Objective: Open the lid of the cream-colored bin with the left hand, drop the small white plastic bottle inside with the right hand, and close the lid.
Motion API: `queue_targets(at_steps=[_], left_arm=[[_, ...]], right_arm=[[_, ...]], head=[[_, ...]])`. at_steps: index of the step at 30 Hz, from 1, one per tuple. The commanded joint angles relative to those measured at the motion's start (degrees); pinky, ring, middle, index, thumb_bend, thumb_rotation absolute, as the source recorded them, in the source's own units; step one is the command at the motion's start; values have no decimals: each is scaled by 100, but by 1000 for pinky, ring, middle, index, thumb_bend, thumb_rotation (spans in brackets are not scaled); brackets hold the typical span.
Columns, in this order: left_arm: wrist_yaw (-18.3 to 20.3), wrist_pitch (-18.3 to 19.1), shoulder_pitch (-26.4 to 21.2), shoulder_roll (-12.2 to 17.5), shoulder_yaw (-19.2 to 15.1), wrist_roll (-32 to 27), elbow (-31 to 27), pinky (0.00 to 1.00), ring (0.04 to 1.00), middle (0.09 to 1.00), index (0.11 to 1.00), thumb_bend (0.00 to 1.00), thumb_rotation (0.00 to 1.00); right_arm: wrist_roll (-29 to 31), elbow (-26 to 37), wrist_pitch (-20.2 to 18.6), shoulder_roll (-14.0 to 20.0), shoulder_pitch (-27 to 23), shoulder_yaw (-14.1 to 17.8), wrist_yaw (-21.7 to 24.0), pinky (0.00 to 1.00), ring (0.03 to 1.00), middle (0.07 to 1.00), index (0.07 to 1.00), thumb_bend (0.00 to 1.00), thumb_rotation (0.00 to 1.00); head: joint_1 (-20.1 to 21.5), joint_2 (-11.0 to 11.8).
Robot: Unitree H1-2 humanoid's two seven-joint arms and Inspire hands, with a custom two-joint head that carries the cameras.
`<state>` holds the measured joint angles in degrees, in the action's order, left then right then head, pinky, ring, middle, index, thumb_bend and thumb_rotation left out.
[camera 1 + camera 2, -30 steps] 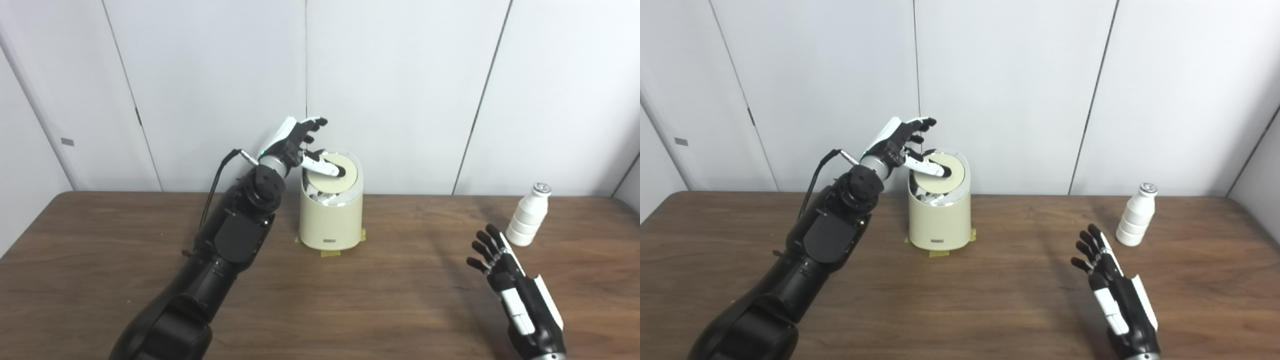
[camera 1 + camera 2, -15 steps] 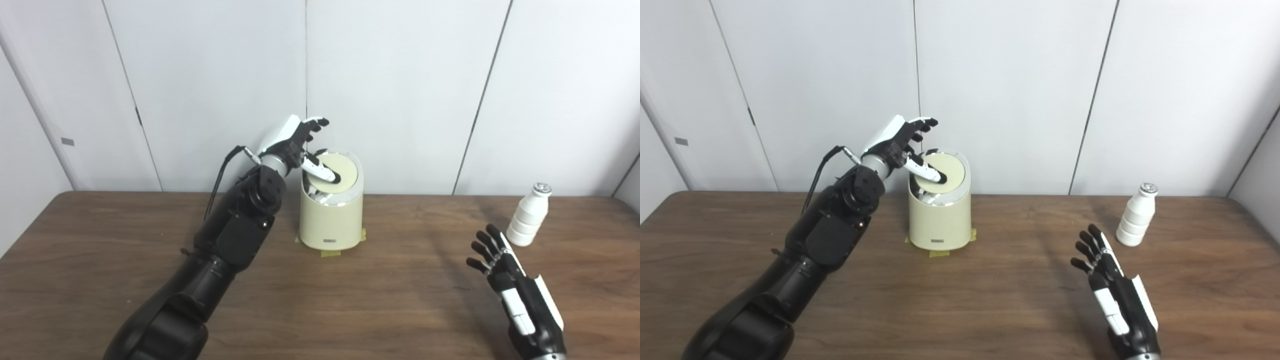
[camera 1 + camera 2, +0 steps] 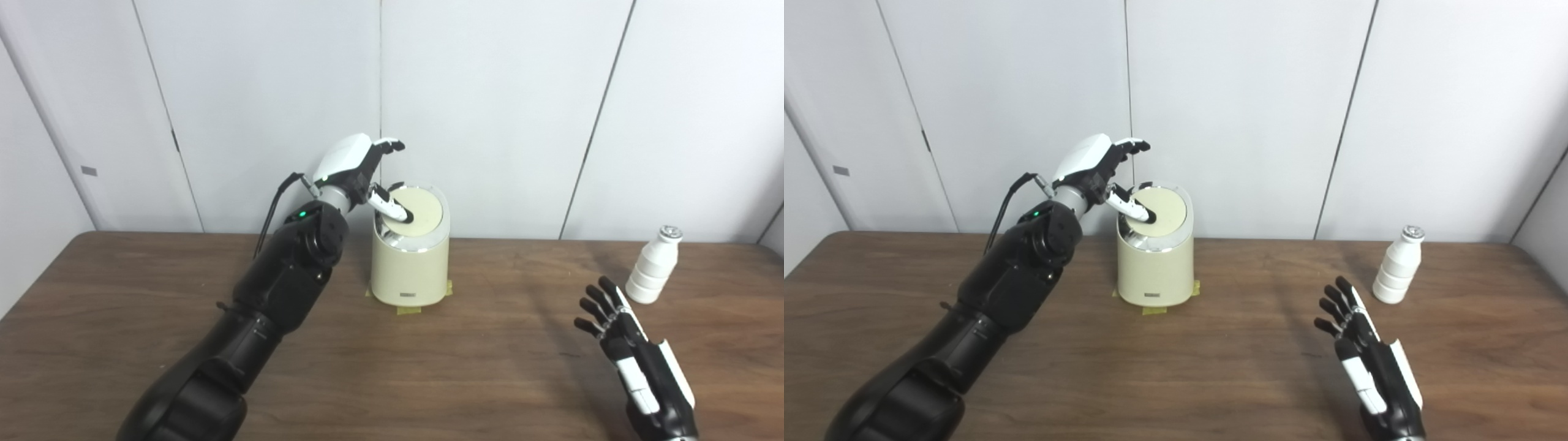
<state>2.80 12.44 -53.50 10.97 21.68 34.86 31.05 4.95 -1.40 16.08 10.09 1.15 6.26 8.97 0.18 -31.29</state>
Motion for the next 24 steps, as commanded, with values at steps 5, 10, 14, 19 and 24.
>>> queue_targets(at_steps=[5,10,14,19,24], left_arm=[[-69,-202,-557,173,140,375,-87,792,872,913,910,983,48],[4,-209,-617,177,356,582,26,772,874,923,908,1000,61],[-57,-318,-630,212,601,850,87,798,860,903,902,1000,79],[-109,-455,-624,230,797,1116,131,802,842,888,903,1000,89],[-131,-588,-568,192,879,1235,148,844,886,899,909,1000,70]], right_arm=[[199,-784,-125,-443,836,-213,12,840,921,943,962,603,840],[192,-797,-104,-433,820,-221,24,836,922,944,967,596,849],[145,-777,-109,-439,829,-225,2,830,919,941,964,608,845],[104,-703,-176,-462,853,-216,-48,822,911,936,964,619,840],[59,-711,-149,-440,856,-223,-45,820,911,934,965,616,854]], head=[[3,-30],[9,-44],[21,-51],[20,-55],[29,-61]])
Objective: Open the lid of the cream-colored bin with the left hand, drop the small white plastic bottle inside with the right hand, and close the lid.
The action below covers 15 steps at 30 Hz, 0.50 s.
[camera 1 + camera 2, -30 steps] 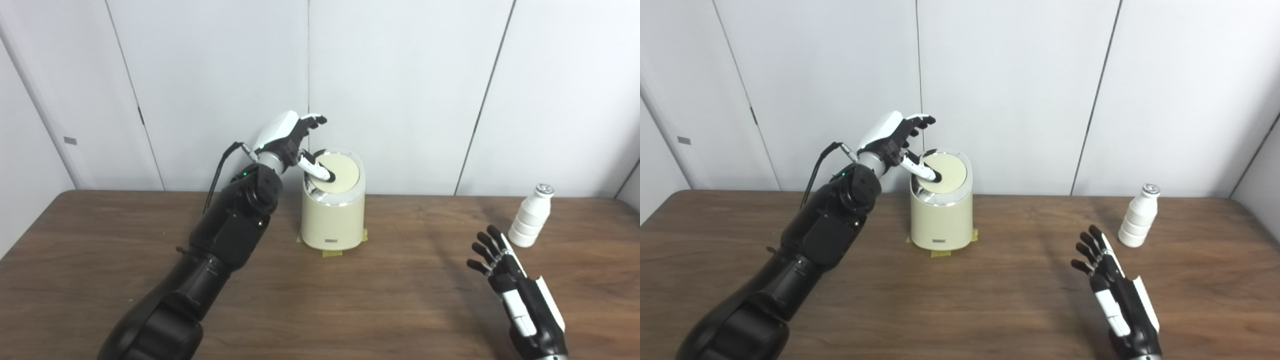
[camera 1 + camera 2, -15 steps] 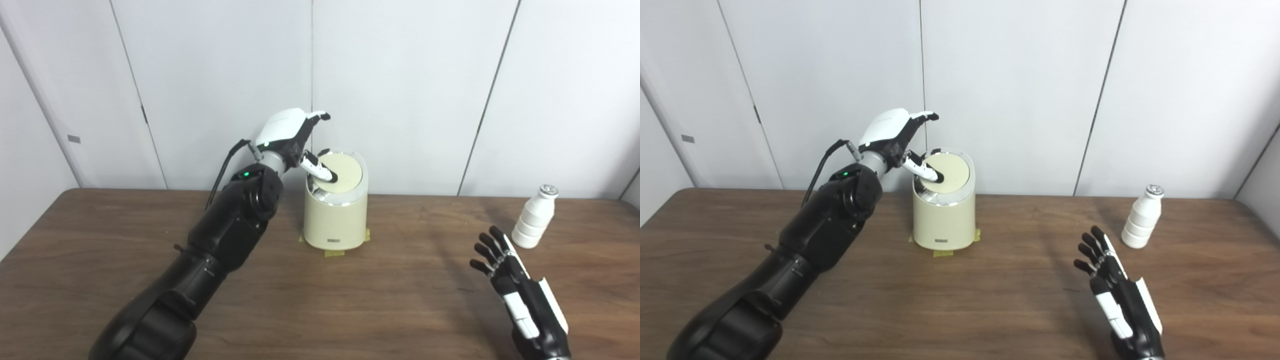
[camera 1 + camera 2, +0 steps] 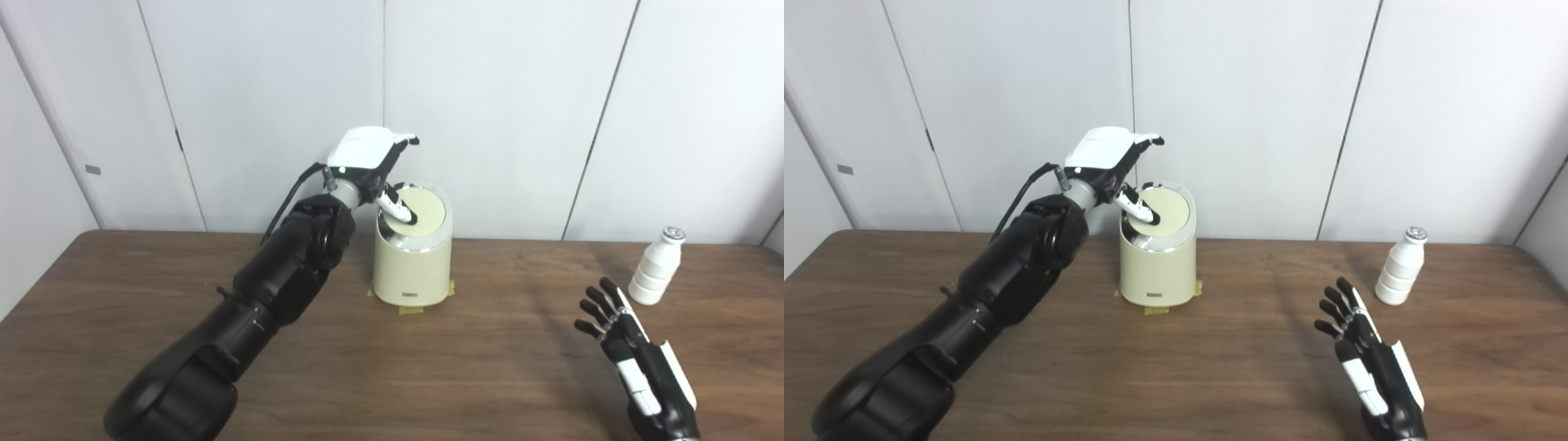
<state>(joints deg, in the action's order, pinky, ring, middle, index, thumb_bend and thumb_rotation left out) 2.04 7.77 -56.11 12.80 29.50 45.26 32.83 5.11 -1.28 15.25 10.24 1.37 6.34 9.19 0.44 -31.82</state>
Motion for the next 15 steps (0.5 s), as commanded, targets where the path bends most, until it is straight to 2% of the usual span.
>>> queue_targets(at_steps=[1,10,13,15], left_arm=[[-59,-136,-300,7,127,239,-25,843,891,903,909,1000,74],[-37,-130,-225,34,249,495,-119,830,871,889,905,1000,65],[57,-93,-218,38,134,402,-224,826,876,901,910,1000,75],[168,-55,-202,36,-94,156,-397,812,879,900,916,1000,74]], right_arm=[[25,-713,-80,-455,838,-233,-77,821,912,934,966,618,857],[165,-642,-170,-484,857,-203,-43,830,915,935,962,625,840],[180,-633,-156,-483,865,-202,-31,834,920,939,965,619,842],[210,-620,-172,-491,871,-198,-22,836,920,938,964,612,839]], head=[[11,-7],[28,-28],[41,-33],[55,-39]])
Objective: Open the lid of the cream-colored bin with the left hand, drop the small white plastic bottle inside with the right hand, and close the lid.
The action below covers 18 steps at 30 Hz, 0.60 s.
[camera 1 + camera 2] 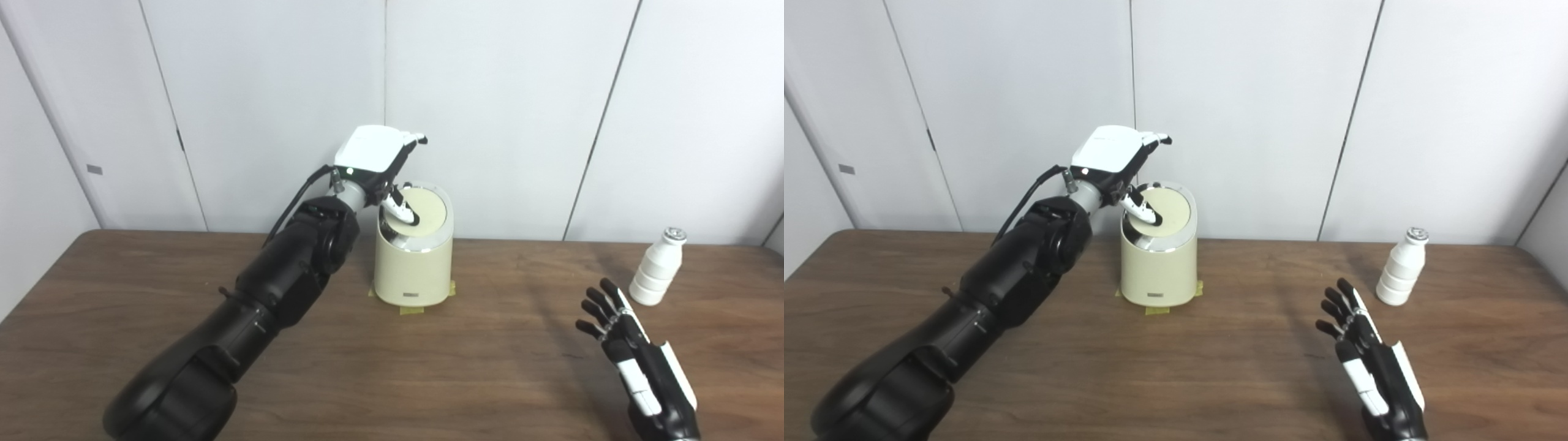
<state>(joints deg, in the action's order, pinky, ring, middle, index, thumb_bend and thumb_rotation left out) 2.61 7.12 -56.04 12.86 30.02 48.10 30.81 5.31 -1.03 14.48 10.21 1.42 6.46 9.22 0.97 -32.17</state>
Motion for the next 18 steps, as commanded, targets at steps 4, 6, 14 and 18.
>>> queue_targets(at_steps=[4,6,14,18], left_arm=[[577,289,-175,50,-727,-765,-791,741,858,899,912,965,110],[687,355,-158,49,-1056,-1118,-1020,683,822,867,896,941,126],[833,474,116,-18,-1985,-2186,-1681,712,794,825,843,725,190],[783,485,269,68,-2009,-2154,-1887,710,797,834,849,658,254]], right_arm=[[154,-614,-127,-488,872,-219,-41,843,922,939,964,611,845],[149,-632,-116,-495,863,-217,-46,835,920,939,964,607,843],[88,-699,-82,-446,826,-222,-40,835,922,942,969,612,860],[54,-741,-31,-436,815,-221,-51,824,917,938,966,609,858]], head=[[6,19],[24,39],[21,45],[23,52]])
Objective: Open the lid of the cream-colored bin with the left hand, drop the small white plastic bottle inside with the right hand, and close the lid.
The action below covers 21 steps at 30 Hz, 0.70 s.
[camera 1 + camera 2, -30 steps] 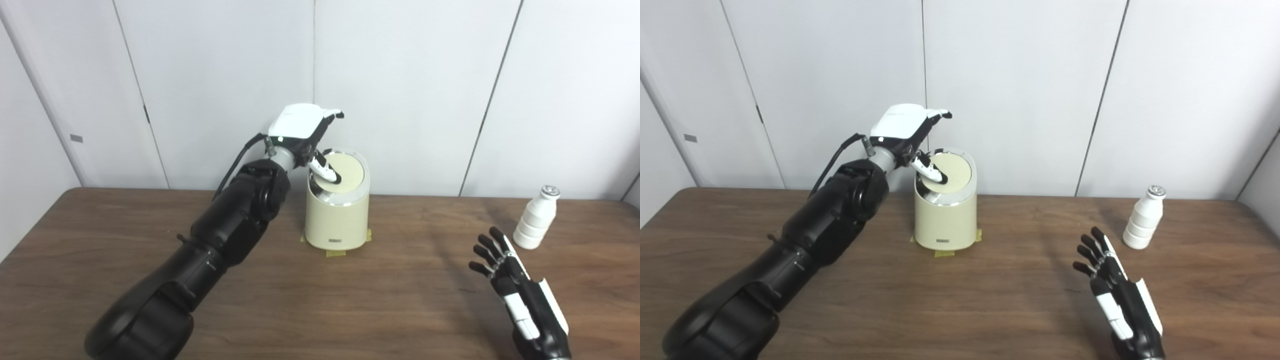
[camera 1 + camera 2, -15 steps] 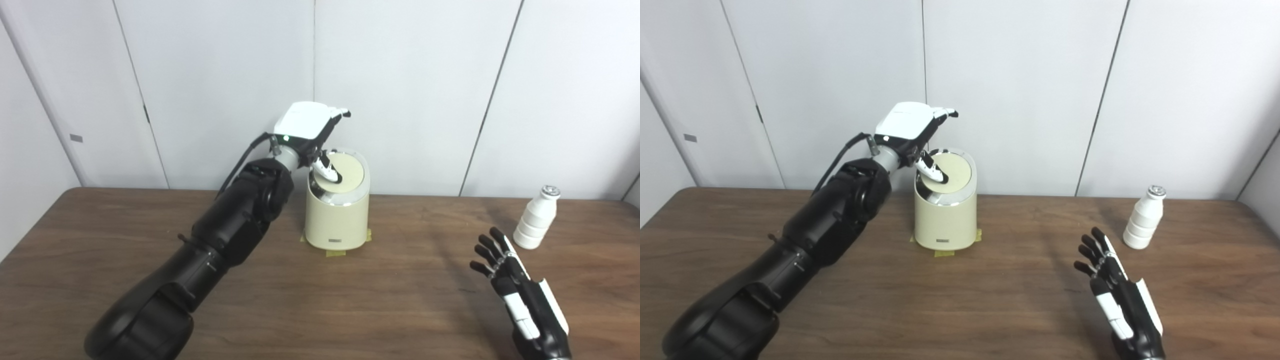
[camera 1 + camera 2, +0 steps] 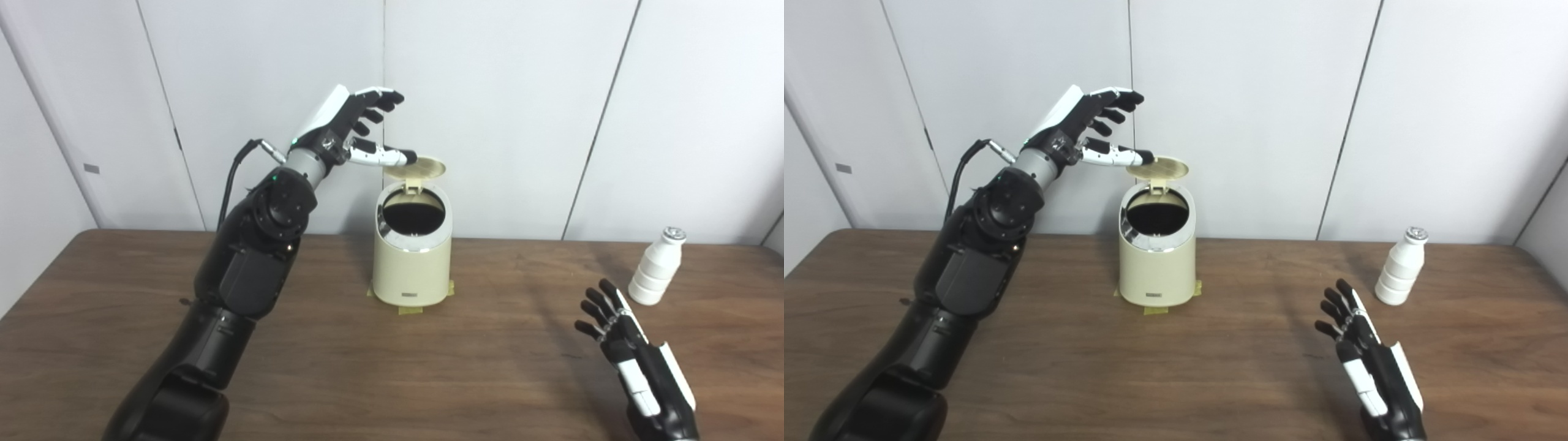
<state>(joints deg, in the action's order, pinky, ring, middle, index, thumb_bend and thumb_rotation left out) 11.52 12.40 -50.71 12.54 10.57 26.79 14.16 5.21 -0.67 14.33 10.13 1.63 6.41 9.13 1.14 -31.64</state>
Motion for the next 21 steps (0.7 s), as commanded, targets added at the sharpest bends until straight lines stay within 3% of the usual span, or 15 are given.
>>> queue_targets(at_steps=[1,8,12,21], left_arm=[[-133,-62,-225,107,-90,-36,-253,705,795,834,851,644,258],[-240,-19,259,180,-155,127,-682,693,798,834,843,619,258],[-348,-92,715,98,-370,-118,-991,704,794,823,843,610,231],[-784,-318,1840,-147,-809,-585,-1497,726,797,825,847,610,310]], right_arm=[[74,-785,-5,-428,792,-215,-38,818,915,938,967,601,860],[151,-726,-119,-455,805,-190,-48,828,922,939,961,604,836],[50,-728,-56,-454,808,-221,-75,824,919,942,964,584,850],[-24,-792,57,-453,785,-264,-59,823,918,938,959,580,836]], head=[[5,0],[30,-22],[58,-22],[79,-6]])
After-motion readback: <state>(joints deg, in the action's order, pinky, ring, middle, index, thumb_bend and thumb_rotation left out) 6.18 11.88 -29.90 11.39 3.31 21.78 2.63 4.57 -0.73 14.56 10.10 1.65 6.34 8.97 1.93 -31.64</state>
